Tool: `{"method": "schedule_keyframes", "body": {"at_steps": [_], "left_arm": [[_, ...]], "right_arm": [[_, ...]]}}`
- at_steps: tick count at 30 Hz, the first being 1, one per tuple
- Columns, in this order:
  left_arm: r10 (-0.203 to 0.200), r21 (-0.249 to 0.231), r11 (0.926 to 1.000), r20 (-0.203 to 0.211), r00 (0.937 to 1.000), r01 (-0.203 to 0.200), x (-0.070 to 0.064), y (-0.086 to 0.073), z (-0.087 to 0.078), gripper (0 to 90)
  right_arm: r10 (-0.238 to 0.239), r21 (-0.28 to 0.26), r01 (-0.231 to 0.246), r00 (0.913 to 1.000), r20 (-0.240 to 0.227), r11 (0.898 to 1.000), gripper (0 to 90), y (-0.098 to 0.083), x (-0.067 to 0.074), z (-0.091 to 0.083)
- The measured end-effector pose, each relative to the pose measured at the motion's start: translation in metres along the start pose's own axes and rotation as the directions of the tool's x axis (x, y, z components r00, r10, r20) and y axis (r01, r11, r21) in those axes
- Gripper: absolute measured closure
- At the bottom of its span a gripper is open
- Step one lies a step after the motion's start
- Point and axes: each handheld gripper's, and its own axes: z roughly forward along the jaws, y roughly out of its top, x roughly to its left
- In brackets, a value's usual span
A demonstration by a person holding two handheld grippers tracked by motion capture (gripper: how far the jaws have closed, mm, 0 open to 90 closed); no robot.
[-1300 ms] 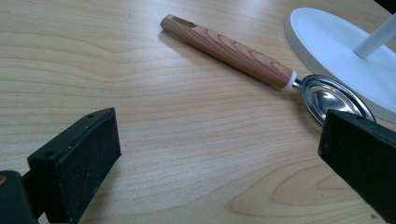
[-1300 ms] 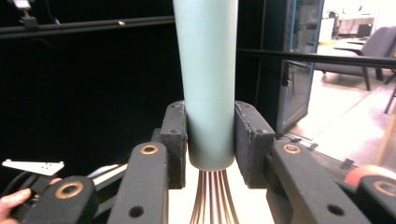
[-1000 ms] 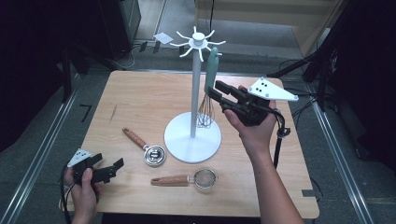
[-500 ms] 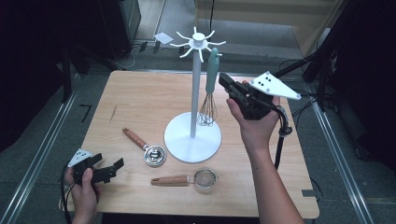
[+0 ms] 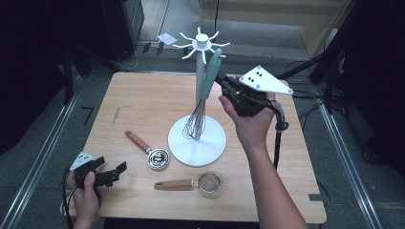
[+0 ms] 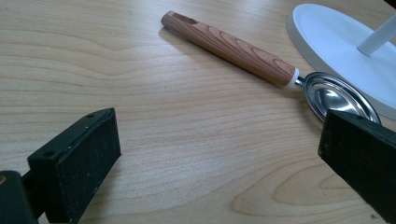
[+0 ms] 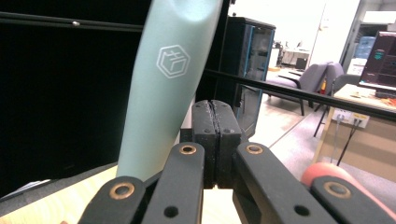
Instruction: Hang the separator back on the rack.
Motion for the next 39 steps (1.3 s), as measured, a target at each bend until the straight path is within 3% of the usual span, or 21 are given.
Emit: {"method": "schedule_keyframes", "body": {"at_steps": [10,23,39], "left_arm": [[-0.002,0.001,1.0,0.001,1.0,0.002,0.0,0.0,0.0,0.0],[-0.001,0.0,1.0,0.002,1.0,0.001,0.0,0.0,0.0,0.0],[-0.002,0.001,1.0,0.002,1.0,0.002,0.0,0.0,0.0,0.0]], "right_arm": [[-0.023,-0.017,0.022,0.9994,-0.026,1.0,90.0,0.003,0.017,-0.003],[-0.048,-0.001,0.048,0.9976,-0.05,0.999,90.0,0.0,0.036,0.001],[-0.034,0.017,0.035,0.9989,-0.033,0.999,90.0,-0.007,0.032,0.001]]}}
